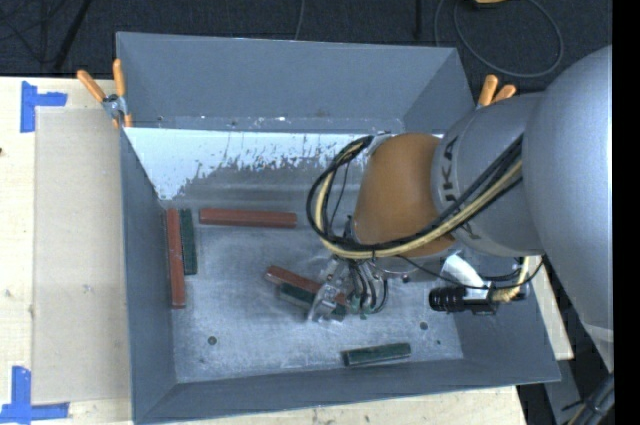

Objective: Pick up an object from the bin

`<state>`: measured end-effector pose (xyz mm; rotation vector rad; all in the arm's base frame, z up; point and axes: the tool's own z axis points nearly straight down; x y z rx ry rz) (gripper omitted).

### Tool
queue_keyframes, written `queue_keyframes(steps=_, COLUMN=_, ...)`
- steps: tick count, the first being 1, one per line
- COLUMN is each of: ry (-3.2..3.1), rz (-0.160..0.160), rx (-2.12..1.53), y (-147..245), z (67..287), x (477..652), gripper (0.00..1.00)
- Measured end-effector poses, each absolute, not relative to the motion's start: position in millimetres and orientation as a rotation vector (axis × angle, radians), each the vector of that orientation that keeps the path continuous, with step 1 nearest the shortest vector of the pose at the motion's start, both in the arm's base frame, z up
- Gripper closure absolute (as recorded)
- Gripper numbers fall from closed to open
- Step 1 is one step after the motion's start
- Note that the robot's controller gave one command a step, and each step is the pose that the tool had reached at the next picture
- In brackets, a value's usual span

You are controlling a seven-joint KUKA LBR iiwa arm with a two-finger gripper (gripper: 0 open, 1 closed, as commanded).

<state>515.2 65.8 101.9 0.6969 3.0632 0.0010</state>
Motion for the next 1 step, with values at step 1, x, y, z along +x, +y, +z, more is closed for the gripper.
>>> queue_keyframes(steps=1, ry=3.065, rz=0.0, rx=0.697, y=65.7, z=107.4, x=515.1, gripper=1.0)
